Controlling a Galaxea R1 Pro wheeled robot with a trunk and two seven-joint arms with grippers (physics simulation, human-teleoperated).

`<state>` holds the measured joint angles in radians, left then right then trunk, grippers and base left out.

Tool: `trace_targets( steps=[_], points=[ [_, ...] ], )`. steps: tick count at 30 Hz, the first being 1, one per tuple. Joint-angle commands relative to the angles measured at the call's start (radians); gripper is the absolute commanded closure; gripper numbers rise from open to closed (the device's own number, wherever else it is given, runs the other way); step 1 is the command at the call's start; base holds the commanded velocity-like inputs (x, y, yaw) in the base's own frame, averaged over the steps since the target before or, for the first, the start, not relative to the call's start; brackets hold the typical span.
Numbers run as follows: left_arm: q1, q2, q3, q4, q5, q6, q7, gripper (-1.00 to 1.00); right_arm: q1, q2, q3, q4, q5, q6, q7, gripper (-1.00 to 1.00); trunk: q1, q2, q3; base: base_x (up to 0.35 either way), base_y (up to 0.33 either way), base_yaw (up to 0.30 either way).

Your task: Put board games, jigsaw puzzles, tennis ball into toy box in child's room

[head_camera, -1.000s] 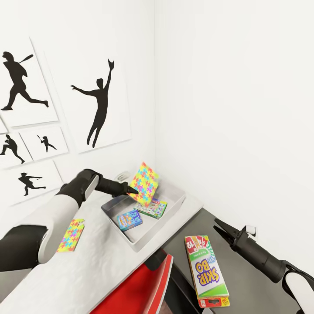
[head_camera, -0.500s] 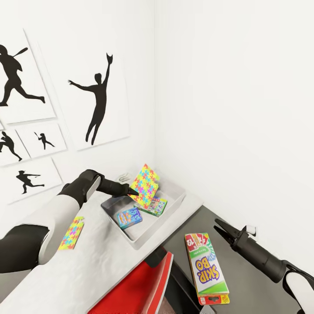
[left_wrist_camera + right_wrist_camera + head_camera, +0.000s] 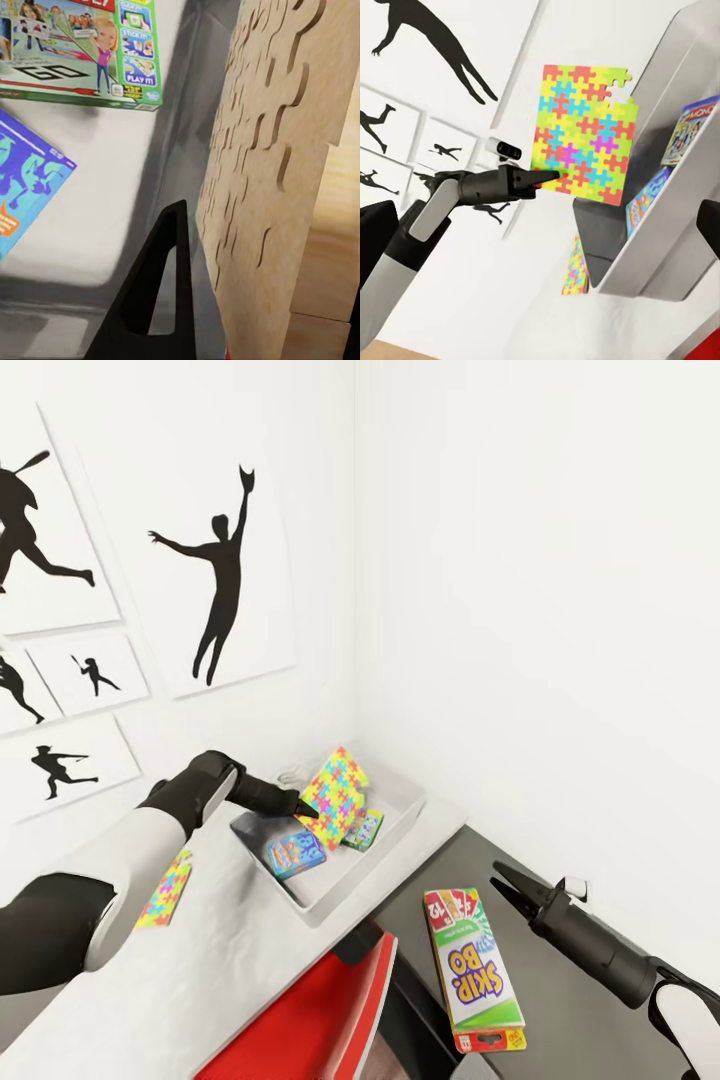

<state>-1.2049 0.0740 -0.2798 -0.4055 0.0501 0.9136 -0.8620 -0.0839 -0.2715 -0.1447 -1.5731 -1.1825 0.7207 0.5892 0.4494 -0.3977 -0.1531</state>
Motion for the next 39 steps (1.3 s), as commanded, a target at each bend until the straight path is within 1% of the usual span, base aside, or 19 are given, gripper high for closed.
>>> trace_targets(
  steps=[1, 7, 13, 33, 36, 39],
  points=[
    [-0.001, 0.001, -0.012, -0.001, 0.006, 0.005, -0.002, 1.00, -0.001, 0.000, -0.001, 0.000, -0.004, 0.007, 0.000, -1.00, 0.001, -0.002, -0.004, 0.000, 0.000, 0.000],
    [-0.001, 0.002, -0.023, -0.001, 0.005, 0.002, -0.004, 1.00, -0.001, 0.000, -0.001, 0.000, -0.004, 0.007, 0.000, -1.00, 0.001, -0.002, -0.014, 0.000, 0.000, 0.000],
    [-0.001, 0.001, -0.025, -0.001, 0.003, -0.025, -0.005, 1.00, -0.001, 0.000, -0.001, 0.000, -0.005, 0.007, 0.000, -1.00, 0.001, -0.002, -0.023, 0.000, 0.000, 0.000],
    [-0.001, 0.000, -0.029, -0.001, 0.001, -0.050, 0.008, 1.00, -0.001, 0.000, -0.001, 0.000, -0.005, 0.006, 0.000, -1.00, 0.001, -0.002, -0.056, 0.000, 0.000, 0.000],
    [-0.001, 0.000, -0.041, -0.001, 0.001, -0.055, 0.009, 1.00, -0.001, 0.000, -0.001, 0.000, -0.004, 0.006, 0.000, -1.00, 0.001, -0.002, -0.061, 0.000, 0.000, 0.000],
    [-0.001, 0.001, -0.076, -0.001, 0.001, -0.058, 0.009, 1.00, -0.001, 0.000, -0.001, 0.000, -0.004, 0.007, 0.000, -1.00, 0.001, -0.002, -0.066, 0.000, 0.000, 0.000]
  ],
)
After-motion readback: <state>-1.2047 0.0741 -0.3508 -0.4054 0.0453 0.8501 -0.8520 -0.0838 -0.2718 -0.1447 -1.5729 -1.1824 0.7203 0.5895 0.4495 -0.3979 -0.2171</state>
